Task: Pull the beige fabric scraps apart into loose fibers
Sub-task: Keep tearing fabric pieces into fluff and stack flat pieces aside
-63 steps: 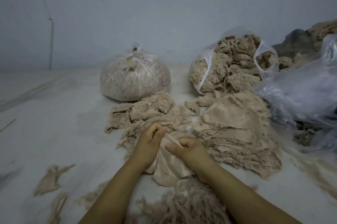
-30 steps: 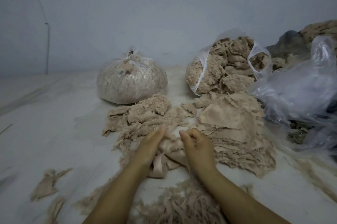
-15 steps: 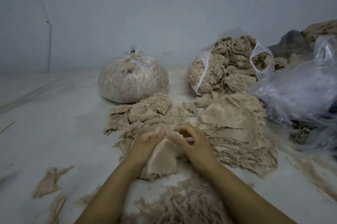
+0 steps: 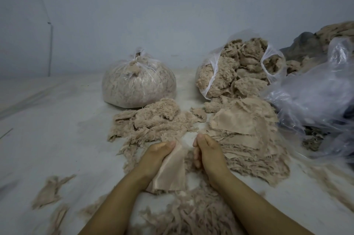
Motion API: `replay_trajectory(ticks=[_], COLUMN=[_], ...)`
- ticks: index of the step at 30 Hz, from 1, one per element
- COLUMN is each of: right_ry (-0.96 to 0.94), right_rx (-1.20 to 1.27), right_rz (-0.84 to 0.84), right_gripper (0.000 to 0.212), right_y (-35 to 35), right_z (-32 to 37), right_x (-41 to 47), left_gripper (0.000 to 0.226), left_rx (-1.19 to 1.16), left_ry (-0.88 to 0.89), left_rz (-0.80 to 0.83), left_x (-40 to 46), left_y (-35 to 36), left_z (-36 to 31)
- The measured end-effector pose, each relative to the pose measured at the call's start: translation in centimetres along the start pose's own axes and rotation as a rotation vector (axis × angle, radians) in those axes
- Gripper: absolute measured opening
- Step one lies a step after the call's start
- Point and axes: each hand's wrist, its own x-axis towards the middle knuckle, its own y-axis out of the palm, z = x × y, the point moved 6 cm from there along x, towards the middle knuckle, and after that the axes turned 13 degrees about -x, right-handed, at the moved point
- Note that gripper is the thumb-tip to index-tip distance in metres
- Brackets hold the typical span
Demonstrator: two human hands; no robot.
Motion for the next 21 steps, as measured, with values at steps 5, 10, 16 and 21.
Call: replay_trajectory(ticks=[5, 10, 16, 21], right_ry=[-0.039, -0.124, -0.156, -0.165], right_rx=[-0.134, -0.118, -0.154, -0.140], right_rz=[0.191, -0.144, -0.218, -0.241], right_gripper=[0.030, 0.026, 0.025, 0.027], right_y=[2.6, 0.3, -0.6, -1.0], right_z=[0.2, 1.2, 1.8, 1.7], right_x=[-1.0, -0.3, -0.3, -0.2], left_gripper=[0.038, 0.046, 0.043, 0.030], left_rx=[0.007, 0.158, 0.125, 0.203], left_ry=[0.027, 0.088, 0.104, 0.159], left_rz=[0.046, 0.073, 0.078, -0.058], left_x=[0.0, 0.0, 0.1, 0.4], left_y=[0.6, 0.6, 0.5, -1.3], left_z=[0.1, -0.9, -0.8, -0.2])
